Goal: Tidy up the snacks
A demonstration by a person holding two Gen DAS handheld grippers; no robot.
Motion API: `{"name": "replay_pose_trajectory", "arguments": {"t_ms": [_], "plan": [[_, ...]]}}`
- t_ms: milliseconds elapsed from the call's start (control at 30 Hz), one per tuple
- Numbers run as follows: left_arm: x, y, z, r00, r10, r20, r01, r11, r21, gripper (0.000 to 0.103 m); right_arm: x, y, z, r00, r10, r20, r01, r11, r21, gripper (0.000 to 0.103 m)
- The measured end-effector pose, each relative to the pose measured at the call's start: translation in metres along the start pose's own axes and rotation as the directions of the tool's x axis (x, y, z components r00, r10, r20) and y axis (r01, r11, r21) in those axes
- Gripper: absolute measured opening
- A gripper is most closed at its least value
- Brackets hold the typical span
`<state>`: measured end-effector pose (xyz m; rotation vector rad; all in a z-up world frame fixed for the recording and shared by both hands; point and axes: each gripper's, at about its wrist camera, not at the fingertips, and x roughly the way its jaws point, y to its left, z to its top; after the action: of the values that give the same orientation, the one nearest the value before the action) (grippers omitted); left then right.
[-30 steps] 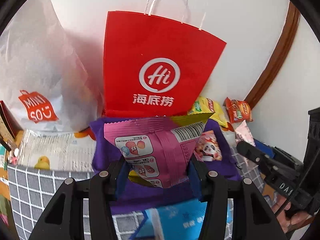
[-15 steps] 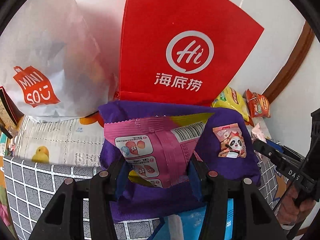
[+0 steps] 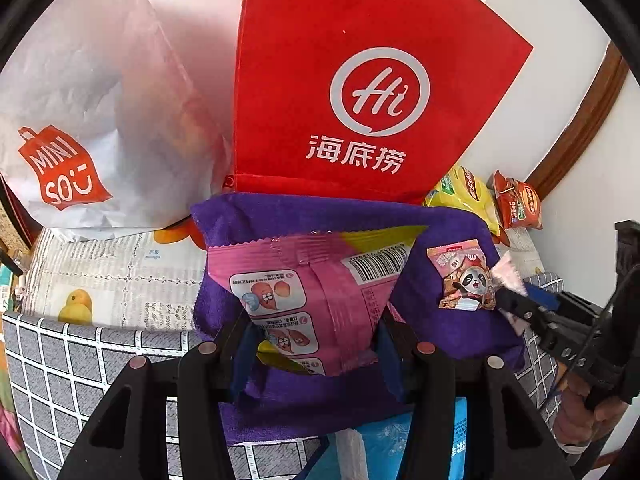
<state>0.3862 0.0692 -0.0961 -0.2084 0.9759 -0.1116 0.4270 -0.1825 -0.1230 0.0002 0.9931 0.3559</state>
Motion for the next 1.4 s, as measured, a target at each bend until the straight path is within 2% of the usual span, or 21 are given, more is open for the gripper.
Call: {"name": "replay_pose_trajectory", "arguments": {"t_ms": [200, 467, 867, 1000, 1167, 1400], "plan": [[0.002, -0.003, -0.001, 1.000, -0.001, -0.004, 0.001, 1.000, 0.011, 0.050, 0.019, 0.001, -0.004, 0.997, -0.033, -0.066, 0.032, 0.999, -0.013, 0.039], [0.008, -0.008, -0.004, 1.000, -0.002, -0.020, 0.003, 1.000, 0.021, 0.050, 0.026, 0.001, -0.007, 0.994, -0.067, -0.087, 0.066, 0.998, -0.016, 0.039], [0.013, -0.012, -0.005, 0.999, -0.006, -0.041, 0.008, 0.999, 0.033, 0.050, 0.031, 0.001, -0.008, 0.992, -0.066, -0.104, 0.065, 0.998, -0.013, 0.040], [0.019, -0.013, -0.006, 0.998, -0.022, -0.067, 0.024, 0.999, 0.030, 0.050, 0.032, 0.003, -0.008, 0.992, -0.074, -0.104, 0.072, 0.997, -0.027, 0.044], [0.024, -0.016, -0.008, 0.996, -0.007, -0.084, 0.010, 0.999, 0.040, 0.050, 0.024, 0.008, -0.007, 0.994, -0.072, -0.080, 0.068, 0.997, -0.044, 0.056], [0.021, -0.008, -0.007, 0.996, -0.019, -0.082, 0.020, 1.000, 0.011, 0.050, -0.003, 0.005, -0.001, 0.998, -0.059, 0.011, 0.059, 0.998, -0.011, 0.058]]}}
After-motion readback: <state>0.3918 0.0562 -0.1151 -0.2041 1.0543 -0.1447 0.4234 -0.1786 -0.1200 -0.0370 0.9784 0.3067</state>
